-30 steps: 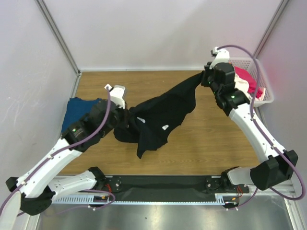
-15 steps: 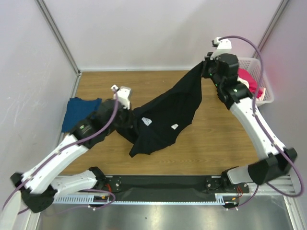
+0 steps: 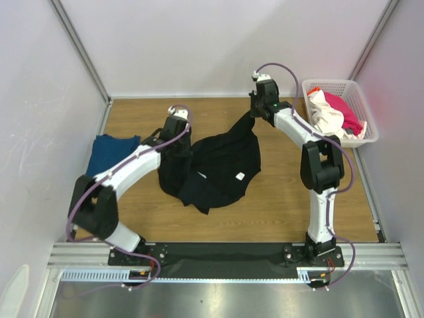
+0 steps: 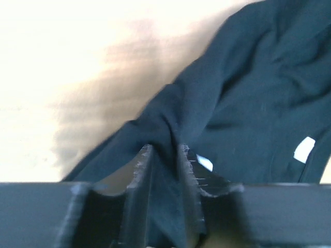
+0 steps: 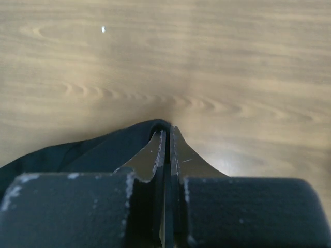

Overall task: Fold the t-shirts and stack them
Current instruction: Flatten the tshirt out

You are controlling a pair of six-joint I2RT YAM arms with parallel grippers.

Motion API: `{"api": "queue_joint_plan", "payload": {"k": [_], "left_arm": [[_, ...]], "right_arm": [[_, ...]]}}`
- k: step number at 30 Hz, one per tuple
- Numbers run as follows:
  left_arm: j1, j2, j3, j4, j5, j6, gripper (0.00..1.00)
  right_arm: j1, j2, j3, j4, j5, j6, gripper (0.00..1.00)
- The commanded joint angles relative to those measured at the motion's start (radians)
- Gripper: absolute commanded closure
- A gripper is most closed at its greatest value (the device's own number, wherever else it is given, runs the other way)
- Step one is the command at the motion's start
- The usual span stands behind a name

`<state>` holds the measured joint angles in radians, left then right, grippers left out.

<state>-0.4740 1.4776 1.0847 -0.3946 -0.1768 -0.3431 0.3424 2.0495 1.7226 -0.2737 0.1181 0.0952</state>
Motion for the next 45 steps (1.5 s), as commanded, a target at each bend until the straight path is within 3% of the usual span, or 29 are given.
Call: {"api": "queue_joint_plan", "payload": {"k": [1,3,4,5,8,11,15,25,27,29,31,32,33,36,37,39,40,42,45], "left_arm": [[0.029,0.100,0.102,0.085,0.004,0.035,0.66],[0.058,0.134,0.157,0.059,-0.018,0.035,0.35],[0.061,0.144,0.176,0.016,-0.050,0.041,0.14],[0.061,0.147,0.193,0.001,-0.065,0.050,0.08],[0.054,0.081,0.201,-0.038,-0.038,0.104,0.00],[-0.038,-0.006,0.161,-0.039,-0.064,0.174,0.00],[-0.138,-0.005,0.149,-0.091,-0.142,0.227,0.01],[-0.216,0.156,0.179,-0.211,-0.450,0.127,0.15],[-0.218,0.176,0.181,-0.207,-0.457,0.104,0.17],[-0.219,0.174,0.172,-0.193,-0.446,0.089,0.21],[-0.219,0.171,0.153,-0.167,-0.431,0.082,0.25],[-0.219,0.167,0.143,-0.149,-0.422,0.078,0.28],[-0.221,0.167,0.138,-0.141,-0.420,0.076,0.28],[-0.219,0.167,0.123,-0.109,-0.428,0.075,0.44],[-0.218,0.167,0.118,-0.096,-0.429,0.075,0.55],[-0.215,0.174,0.110,-0.075,-0.434,0.066,0.67],[-0.215,0.179,0.112,-0.076,-0.440,0.056,0.85],[-0.212,0.184,0.125,-0.099,-0.463,0.027,1.00],[-0.209,0.168,0.135,-0.105,-0.474,0.018,1.00]], "right_arm": [[-0.008,0.069,0.182,0.019,0.000,-0.012,1.00],[-0.008,0.103,0.231,-0.001,-0.006,-0.012,1.00],[-0.008,0.133,0.280,-0.031,-0.008,-0.012,1.00],[-0.008,0.141,0.296,-0.044,-0.011,-0.012,1.00],[-0.010,0.144,0.310,-0.061,-0.017,-0.014,1.00],[-0.016,0.147,0.331,-0.085,-0.011,-0.002,1.00],[-0.028,0.135,0.319,-0.107,-0.031,0.034,1.00],[-0.033,0.103,0.226,-0.091,-0.054,0.040,1.00],[-0.036,0.110,0.232,-0.111,-0.060,0.034,0.93],[-0.042,0.121,0.258,-0.140,-0.064,0.031,0.54],[-0.046,0.112,0.265,-0.180,-0.070,0.037,0.28],[-0.048,0.085,0.256,-0.200,-0.087,0.043,0.20],[-0.048,0.066,0.244,-0.208,-0.096,0.049,0.20],[-0.043,-0.052,0.106,-0.190,-0.168,0.098,0.19],[-0.040,-0.087,0.053,-0.171,-0.198,0.110,0.19],[-0.008,-0.191,-0.143,-0.106,-0.262,0.152,0.19],[0.006,-0.216,-0.197,-0.093,-0.270,0.167,0.19],[0.044,-0.273,-0.343,-0.090,-0.229,0.201,0.19],[0.105,-0.330,-0.461,-0.067,-0.196,0.279,0.22]]}}
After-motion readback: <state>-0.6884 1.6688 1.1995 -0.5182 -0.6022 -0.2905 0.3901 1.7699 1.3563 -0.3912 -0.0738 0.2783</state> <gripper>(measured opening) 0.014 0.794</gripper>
